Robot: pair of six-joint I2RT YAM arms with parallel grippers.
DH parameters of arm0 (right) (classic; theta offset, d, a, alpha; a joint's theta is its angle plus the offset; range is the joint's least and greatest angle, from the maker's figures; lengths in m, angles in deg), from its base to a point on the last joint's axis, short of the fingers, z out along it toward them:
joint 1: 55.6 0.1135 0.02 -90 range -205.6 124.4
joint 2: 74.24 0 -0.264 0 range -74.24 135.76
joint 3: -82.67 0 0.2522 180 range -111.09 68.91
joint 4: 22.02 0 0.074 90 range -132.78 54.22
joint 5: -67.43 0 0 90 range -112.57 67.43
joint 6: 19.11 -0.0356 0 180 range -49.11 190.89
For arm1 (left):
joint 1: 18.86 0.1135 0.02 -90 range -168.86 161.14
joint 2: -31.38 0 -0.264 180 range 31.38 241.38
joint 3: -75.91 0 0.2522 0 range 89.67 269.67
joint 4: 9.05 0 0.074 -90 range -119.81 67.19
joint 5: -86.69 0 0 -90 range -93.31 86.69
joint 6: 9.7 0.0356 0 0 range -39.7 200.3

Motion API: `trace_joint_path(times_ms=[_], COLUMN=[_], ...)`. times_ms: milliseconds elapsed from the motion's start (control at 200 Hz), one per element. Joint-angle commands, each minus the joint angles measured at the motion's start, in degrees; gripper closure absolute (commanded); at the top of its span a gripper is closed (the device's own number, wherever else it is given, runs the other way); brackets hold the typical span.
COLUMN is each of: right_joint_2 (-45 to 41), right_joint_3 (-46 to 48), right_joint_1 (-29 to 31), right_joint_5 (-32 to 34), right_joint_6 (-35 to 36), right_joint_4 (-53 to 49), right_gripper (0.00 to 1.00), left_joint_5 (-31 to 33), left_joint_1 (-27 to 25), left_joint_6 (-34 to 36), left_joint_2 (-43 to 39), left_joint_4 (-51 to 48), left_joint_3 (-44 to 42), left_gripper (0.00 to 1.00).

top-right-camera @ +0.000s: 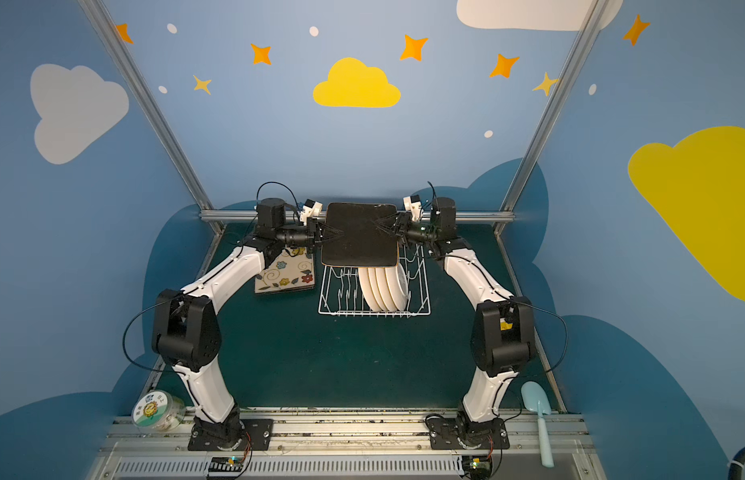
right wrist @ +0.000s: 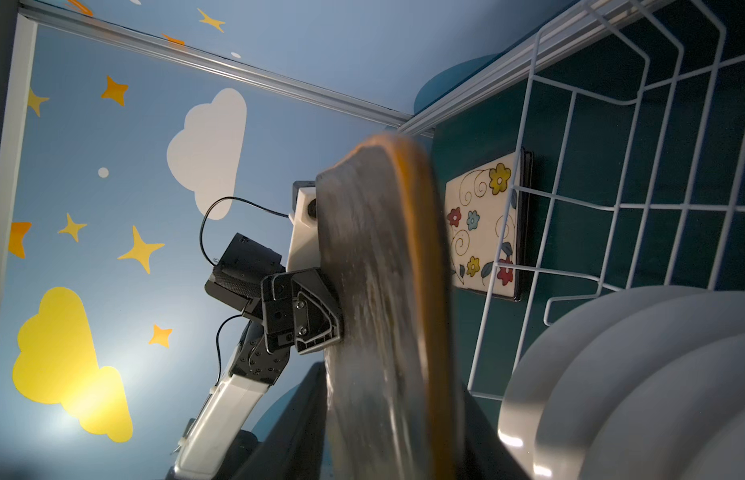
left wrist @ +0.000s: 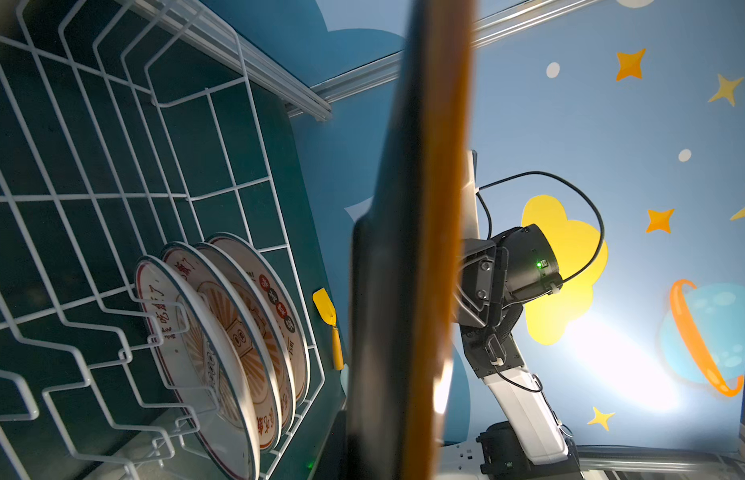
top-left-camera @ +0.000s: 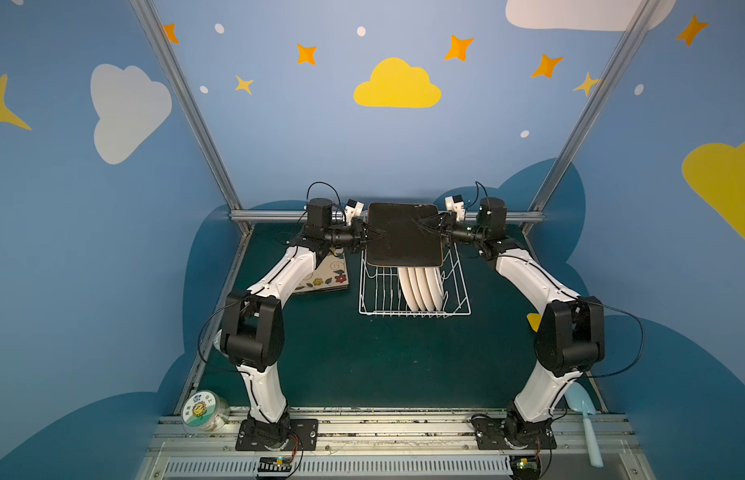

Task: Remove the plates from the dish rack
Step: 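Carry the dark plate with the left gripper onto the flowered stack while right opens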

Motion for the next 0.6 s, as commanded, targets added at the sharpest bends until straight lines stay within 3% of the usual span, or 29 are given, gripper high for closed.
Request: trace_joint_path(times_ms=[0,35,80,120,305,596], right_joint_2=[-1.61,-1.75,-2.1,-2.53,-5.66,-11.42], right_joint_3=[-1.29,-1.23,-1.18,-0.96,-0.81,-0.75], right_joint_1=[0.08,0.07,0.06,0.0,-0.29,0.84], right_joint_5=[0.12,0.45,1.1,1.72,6.64,14.89], right_joint_6=[0.63,1.19,2.15,3.38,13.3,33.77], right_joint_4=[0.98,0.25,-0.89,-2.04,-10.79,-22.81], right_gripper=[0.44,0.35,0.17,0.1,0.09,0.09], left_joint_5=[0.86,0.86,0.79,0.79,0.27,0.72], left_joint_1=[0.99,1.1,1.35,1.67,4.05,11.04], left_joint_6=[-1.7,-2.13,-2.75,-3.27,-1.81,7.22], left_joint_2=[-3.31,-3.35,-3.53,-3.66,-5.25,-9.41], left_joint_4=[6.19,6.69,7.51,8.11,5.96,-6.53], left_joint_3=[0.89,0.72,0.44,0.26,0.14,2.64], left_gripper=[0.97,0.97,0.97,0.97,0.97,0.97])
